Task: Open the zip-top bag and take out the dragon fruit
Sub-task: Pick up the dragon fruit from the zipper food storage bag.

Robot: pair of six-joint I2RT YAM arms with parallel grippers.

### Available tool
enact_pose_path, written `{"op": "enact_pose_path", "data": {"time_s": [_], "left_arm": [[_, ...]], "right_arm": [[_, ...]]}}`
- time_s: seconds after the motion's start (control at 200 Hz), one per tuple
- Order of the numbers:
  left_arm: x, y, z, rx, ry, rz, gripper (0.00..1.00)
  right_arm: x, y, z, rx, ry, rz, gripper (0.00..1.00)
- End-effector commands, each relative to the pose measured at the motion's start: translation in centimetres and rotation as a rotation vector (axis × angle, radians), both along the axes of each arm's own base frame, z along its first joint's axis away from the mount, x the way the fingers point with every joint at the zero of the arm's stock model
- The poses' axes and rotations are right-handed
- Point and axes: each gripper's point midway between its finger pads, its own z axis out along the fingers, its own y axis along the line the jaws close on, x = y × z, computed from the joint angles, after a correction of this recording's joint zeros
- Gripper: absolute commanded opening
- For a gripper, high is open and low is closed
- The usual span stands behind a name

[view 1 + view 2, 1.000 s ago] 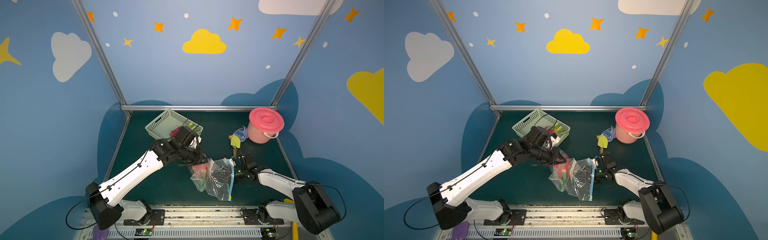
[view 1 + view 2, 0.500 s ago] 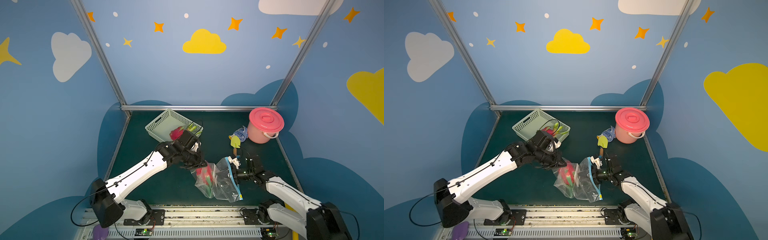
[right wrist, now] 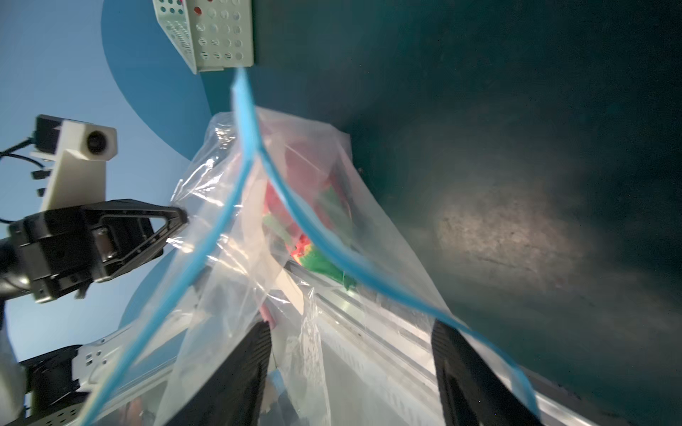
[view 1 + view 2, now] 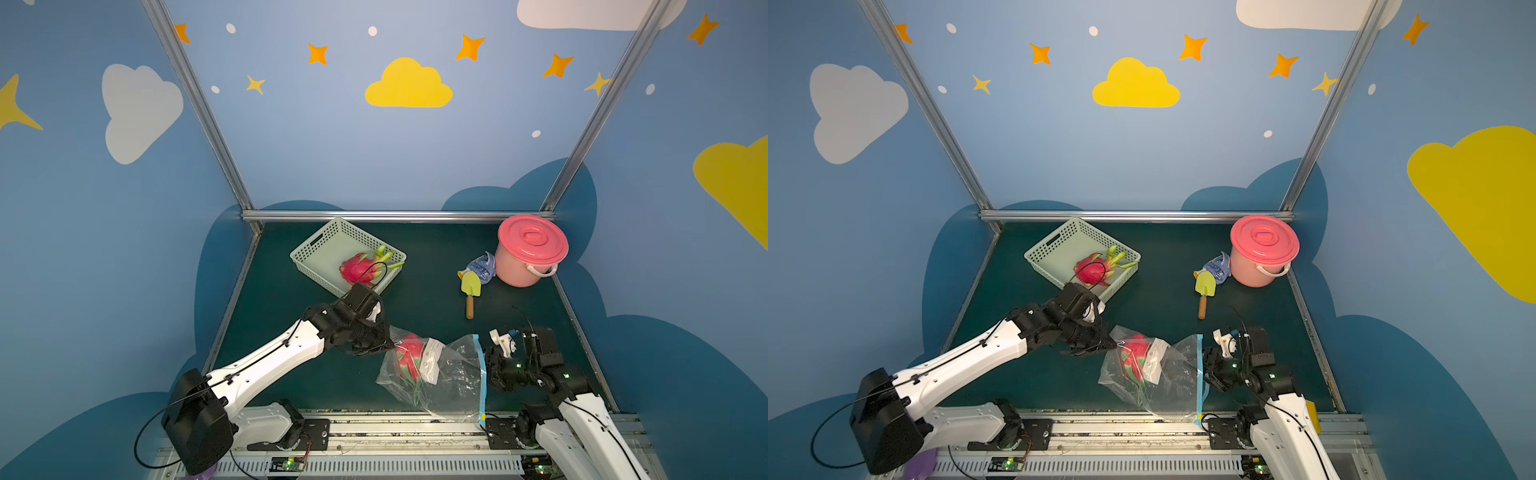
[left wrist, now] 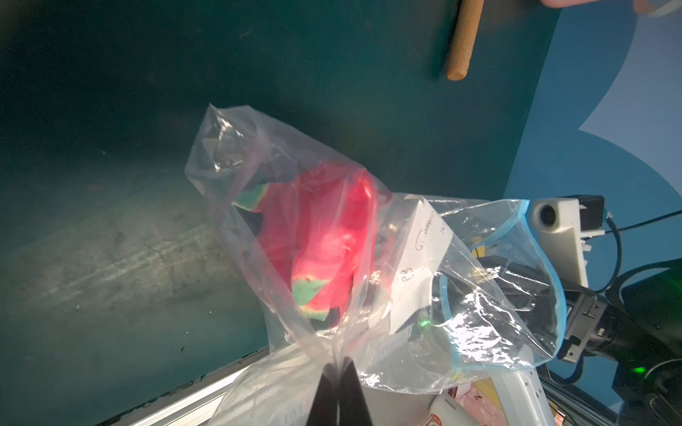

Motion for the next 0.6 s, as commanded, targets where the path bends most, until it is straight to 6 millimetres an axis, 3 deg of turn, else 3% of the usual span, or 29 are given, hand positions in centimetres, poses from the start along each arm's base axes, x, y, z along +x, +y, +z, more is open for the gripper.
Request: {"op": "enact_pose_path", "data": {"time_s": [0.0, 0.08, 0.17, 0.25, 0.36, 0.596], "left_arm": [[0.4, 0.9, 0.1, -0.004, -0.02, 0.039, 0.03], [-0.1, 2.4, -1.7, 0.084, 0.019, 0.067, 0.03], [-0.9, 6.5, -4.6, 0.29, 0.083, 0.159, 0.03], [-1.4, 9.1, -6.6, 0.402, 0.119, 0.218, 0.03], [-1.4, 9.8, -8.5, 0.442, 0.137, 0.23, 0.03], [0.3, 7.7, -9.8, 0.405, 0.133, 0.199, 0.03]], "right_arm": [[0.0, 1.4, 1.6, 0.153, 0.012, 0.025, 0.63], [0.3, 1.8, 0.8, 0.17, 0.052, 0.029, 0.56], [0.0, 2.1, -0.8, 0.136, 0.108, 0.071, 0.52], [0.2, 2.9, -0.8, 0.125, 0.098, 0.123, 0.51], [0.3, 4.2, -1.1, 0.093, 0.082, 0.171, 0.52], [-0.4, 7.4, -1.5, -0.01, 0.066, 0.331, 0.6]]}}
